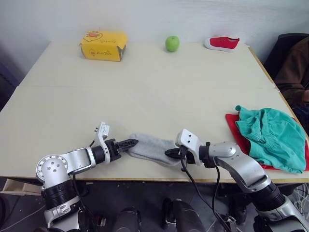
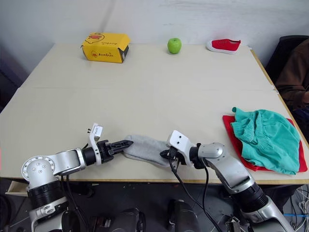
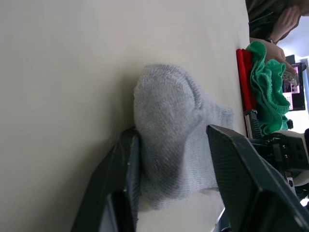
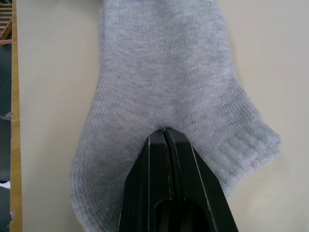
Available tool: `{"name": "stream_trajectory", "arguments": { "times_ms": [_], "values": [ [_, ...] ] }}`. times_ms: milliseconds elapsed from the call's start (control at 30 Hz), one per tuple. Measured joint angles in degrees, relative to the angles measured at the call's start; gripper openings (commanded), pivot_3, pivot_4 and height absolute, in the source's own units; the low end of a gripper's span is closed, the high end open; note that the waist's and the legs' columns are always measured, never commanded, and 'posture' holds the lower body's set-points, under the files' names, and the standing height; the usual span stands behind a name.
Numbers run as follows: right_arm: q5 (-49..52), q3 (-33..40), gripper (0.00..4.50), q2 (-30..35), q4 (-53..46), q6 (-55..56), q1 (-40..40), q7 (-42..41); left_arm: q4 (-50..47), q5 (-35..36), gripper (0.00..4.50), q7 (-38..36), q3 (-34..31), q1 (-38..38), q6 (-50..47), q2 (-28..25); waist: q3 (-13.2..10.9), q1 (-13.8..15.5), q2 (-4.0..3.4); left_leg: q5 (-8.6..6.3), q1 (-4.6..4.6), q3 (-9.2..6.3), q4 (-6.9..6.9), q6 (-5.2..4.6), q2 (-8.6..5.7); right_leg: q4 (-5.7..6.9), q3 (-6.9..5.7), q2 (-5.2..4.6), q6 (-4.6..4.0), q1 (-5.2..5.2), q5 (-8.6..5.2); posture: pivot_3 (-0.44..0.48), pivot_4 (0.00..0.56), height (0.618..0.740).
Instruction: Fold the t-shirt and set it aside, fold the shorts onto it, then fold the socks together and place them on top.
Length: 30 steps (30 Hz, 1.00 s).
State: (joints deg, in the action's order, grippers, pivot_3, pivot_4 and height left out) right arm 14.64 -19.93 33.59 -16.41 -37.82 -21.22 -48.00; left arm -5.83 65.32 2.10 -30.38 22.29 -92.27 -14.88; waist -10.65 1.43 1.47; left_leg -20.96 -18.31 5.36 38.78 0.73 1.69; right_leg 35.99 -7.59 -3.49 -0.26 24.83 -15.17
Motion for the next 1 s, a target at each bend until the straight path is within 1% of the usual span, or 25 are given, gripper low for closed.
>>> {"name": "stream_trajectory", "arguments": {
  "times_ms": [67, 100, 133, 167, 200, 233, 300, 333, 367, 467, 500, 667, 800, 933, 1000],
  "values": [
    [-0.01, 0.01, 0.00, -0.15, 0.00, 0.12, 0.04, 0.01, -0.10, 0.35, 0.53, 0.04, 1.24, 0.69, -0.19, -0.82, -0.02, -0.04, 0.04, -0.05, -0.03, 0.01, -0.01, 0.10, 0.00, 0.01, 0.00, 0.01, 0.00, 0.07, 0.00, 0.000, 0.150, 0.740],
    [-0.01, 0.02, 0.00, -0.19, -0.02, 0.17, 0.03, 0.02, -0.59, 0.40, 0.18, -0.75, 2.92, 1.52, -0.30, -2.50, -0.06, -0.03, 0.10, -0.04, -0.08, 0.00, -0.01, 0.15, 0.01, 0.02, 0.00, 0.03, -0.01, 0.15, 0.00, 0.000, 0.150, 0.740],
    [-0.01, 0.04, 0.00, -0.21, -0.08, 0.19, 0.02, 0.02, -1.73, 0.40, 0.01, -2.00, 4.92, 2.80, -0.32, -4.68, -0.08, -0.04, 0.14, -0.03, -0.16, -0.01, -0.01, 0.22, 0.01, 0.02, 0.00, 0.04, -0.01, 0.23, 0.01, 0.000, 0.150, 0.740],
    [-0.01, 0.04, 0.00, -0.24, -0.12, 0.19, 0.05, 0.02, -3.30, 0.26, 0.01, -3.67, 7.13, 3.85, -0.19, -7.08, -0.08, -0.05, 0.13, -0.04, -0.17, 0.01, -0.03, 0.25, 0.00, 0.03, 0.00, 0.04, -0.01, 0.25, 0.01, 0.000, 0.150, 0.740],
    [0.00, 0.02, 0.00, -0.30, -0.21, 0.19, 0.08, 0.01, -5.80, -0.61, 0.01, -6.67, 11.79, 5.29, 0.35, -11.59, -0.08, -0.15, 0.13, -0.04, -0.17, 0.03, -0.10, 0.28, -0.01, 0.03, 0.02, 0.03, -0.02, 0.29, 0.01, 0.000, 0.150, 0.740],
    [0.00, 0.02, 0.00, -0.30, -0.25, 0.19, 0.13, -0.01, -6.70, -1.06, 0.01, -7.83, 13.43, 5.98, 0.55, -13.21, -0.07, -0.17, 0.12, -0.04, -0.15, 0.06, -0.16, 0.28, -0.01, 0.01, 0.03, 0.03, -0.02, 0.29, 0.01, 0.000, 0.150, 0.740],
    [0.00, 0.02, 0.00, -0.30, -0.47, 0.21, 0.25, -0.07, -8.81, -4.36, 0.01, -13.33, 21.40, 7.99, 3.50, -18.95, -0.07, -0.17, 0.11, 0.00, -0.11, 0.11, -0.37, 0.35, -0.03, -0.05, 0.06, 0.03, -0.03, 0.33, 0.00, 0.000, 0.150, 0.740],
    [-0.01, 0.08, 0.00, -0.29, -0.59, 0.22, 0.39, -0.08, -9.11, -5.96, 0.01, -16.01, 24.63, 9.49, 5.00, -20.45, -0.07, -0.15, 0.10, 0.04, -0.11, 0.14, -0.50, 0.36, -0.05, -0.10, 0.07, 0.03, -0.04, 0.35, -0.01, 0.000, 0.150, 0.740],
    [-0.01, 0.07, 0.00, -0.30, -0.62, 0.22, 0.39, -0.08, -9.11, -6.44, 0.01, -16.96, 25.60, 10.19, 5.54, -20.65, -0.07, -0.13, 0.11, 0.05, -0.11, 0.12, -0.51, 0.36, -0.04, -0.10, 0.06, 0.03, -0.04, 0.37, -0.01, 0.000, 0.150, 0.740],
    [-0.03, 0.09, 0.00, -0.30, -0.81, 0.33, 0.56, -0.07, -9.34, -10.66, 0.01, -23.89, 34.84, 15.35, 10.05, -22.88, -0.08, -0.10, 0.13, 0.12, -0.17, 0.13, -0.56, 0.33, -0.04, -0.11, 0.06, 0.05, -0.06, 0.45, -0.02, 0.000, 0.150, 0.740],
    [-0.03, 0.05, 0.00, -0.32, -0.93, 0.38, 0.69, -0.05, -9.76, -12.86, 0.01, -26.90, 39.12, 17.44, 12.15, -23.92, -0.08, -0.16, 0.12, 0.15, -0.16, 0.16, -0.60, 0.28, -0.04, -0.12, 0.07, 0.05, -0.07, 0.45, -0.02, 0.000, 0.150, 0.740],
    [-0.08, 0.02, 0.00, -0.43, -1.08, 0.46, 0.87, -0.01, -8.96, -21.35, 0.01, -34.24, 52.14, 23.76, 18.30, -24.15, -0.09, -0.16, 0.12, 0.25, -0.18, 0.17, -0.65, 0.15, -0.03, -0.14, 0.08, 0.07, -0.08, 0.50, -0.03, 0.000, 0.150, 0.740],
    [-0.17, -0.04, 0.00, -0.91, -1.12, 0.63, 1.40, 0.26, -6.66, -27.13, 0.01, -39.27, 58.22, 28.76, 22.57, -22.09, -0.09, -0.20, 0.12, 0.27, -0.21, 0.17, -0.65, 0.10, -0.02, -0.14, 0.07, 0.07, -0.08, 0.52, -0.04, 0.000, 0.150, 0.740],
    [-0.23, 0.15, 0.00, -1.24, -1.40, 0.94, 2.08, 0.87, -6.62, -33.92, 0.01, -43.83, 65.77, 29.91, 27.68, -21.80, -0.09, -0.30, 0.12, 0.28, -0.20, 0.18, -0.70, 0.08, 0.00, -0.14, 0.08, 0.08, -0.09, 0.53, -0.05, 0.000, 0.150, 0.740],
    [-0.23, 0.40, 0.00, -1.23, -1.63, 0.92, 2.43, 1.13, -6.43, -36.62, 0.01, -45.32, 68.01, 29.91, 29.54, -21.10, -0.09, -0.19, 0.12, 0.30, -0.22, 0.17, -0.68, 0.04, -0.01, -0.14, 0.08, 0.07, -0.09, 0.53, -0.05, 0.000, 0.150, 0.740]
  ]
}}
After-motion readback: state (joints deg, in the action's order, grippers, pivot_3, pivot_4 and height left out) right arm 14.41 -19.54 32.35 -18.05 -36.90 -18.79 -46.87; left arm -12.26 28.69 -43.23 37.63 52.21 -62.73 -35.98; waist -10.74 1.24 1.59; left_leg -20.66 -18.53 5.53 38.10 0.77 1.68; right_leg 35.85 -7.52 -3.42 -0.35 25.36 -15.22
